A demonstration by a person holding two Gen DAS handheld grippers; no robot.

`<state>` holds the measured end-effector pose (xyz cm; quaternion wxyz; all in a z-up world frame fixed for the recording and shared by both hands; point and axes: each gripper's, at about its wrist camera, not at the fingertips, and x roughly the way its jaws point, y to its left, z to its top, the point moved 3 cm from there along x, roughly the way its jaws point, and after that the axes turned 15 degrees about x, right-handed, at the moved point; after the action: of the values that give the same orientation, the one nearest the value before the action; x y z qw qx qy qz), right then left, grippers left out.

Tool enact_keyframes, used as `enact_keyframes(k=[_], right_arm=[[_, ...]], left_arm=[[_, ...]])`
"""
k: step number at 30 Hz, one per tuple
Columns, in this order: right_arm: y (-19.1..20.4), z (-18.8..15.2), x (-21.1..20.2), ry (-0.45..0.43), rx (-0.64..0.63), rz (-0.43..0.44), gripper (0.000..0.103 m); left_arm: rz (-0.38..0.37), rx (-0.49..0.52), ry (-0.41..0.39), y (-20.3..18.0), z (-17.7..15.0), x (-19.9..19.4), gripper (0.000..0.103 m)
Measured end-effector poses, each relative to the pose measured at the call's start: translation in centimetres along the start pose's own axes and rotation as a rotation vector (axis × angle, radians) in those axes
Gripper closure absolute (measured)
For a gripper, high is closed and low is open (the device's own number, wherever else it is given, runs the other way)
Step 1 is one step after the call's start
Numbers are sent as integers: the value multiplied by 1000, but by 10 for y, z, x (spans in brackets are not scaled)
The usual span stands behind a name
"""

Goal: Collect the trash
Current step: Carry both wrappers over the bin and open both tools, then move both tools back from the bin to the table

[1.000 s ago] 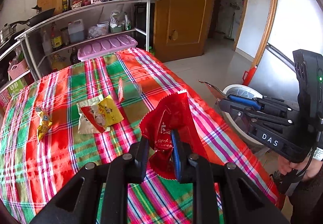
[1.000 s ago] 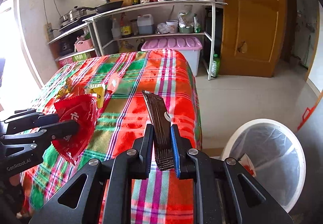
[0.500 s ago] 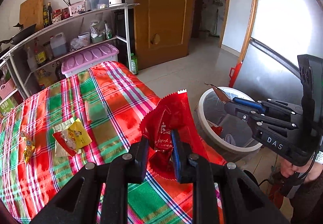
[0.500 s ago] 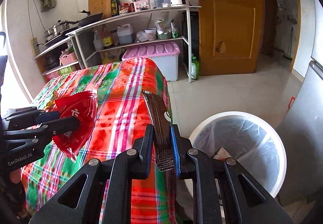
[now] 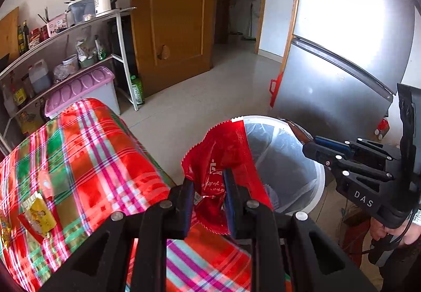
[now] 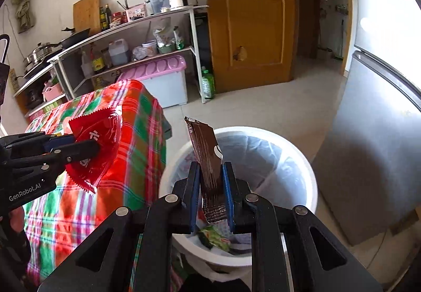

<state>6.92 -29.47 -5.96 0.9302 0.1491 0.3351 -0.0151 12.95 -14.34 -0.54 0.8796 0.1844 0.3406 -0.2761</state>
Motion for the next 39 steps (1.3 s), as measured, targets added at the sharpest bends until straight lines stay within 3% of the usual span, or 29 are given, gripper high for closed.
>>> enact_keyframes(k=[10, 19, 27, 29, 31, 35, 39], right_arm=[[-62, -8, 17, 59, 69, -106, 85], [-77, -15, 40, 111, 89, -130, 85], [-85, -18, 51, 127, 104, -158, 84], [-85, -18, 52, 132, 107, -161, 82], [-84, -18, 53, 135, 103, -165, 75], [-81, -20, 53, 135, 100, -155, 60], [-80, -19, 53, 134, 99, -155, 60]], left_arm=[[-46, 53, 68, -39, 18, 49, 81], [-15, 100, 102, -54, 21, 72, 80], [-31, 78, 128, -52, 21, 85, 79], [-32, 71, 130, -50, 21, 86, 70], [-39, 61, 128, -49, 20, 86, 52], [-40, 54, 123, -46, 19, 84, 52], [-37, 45, 122, -44, 18, 81, 52]])
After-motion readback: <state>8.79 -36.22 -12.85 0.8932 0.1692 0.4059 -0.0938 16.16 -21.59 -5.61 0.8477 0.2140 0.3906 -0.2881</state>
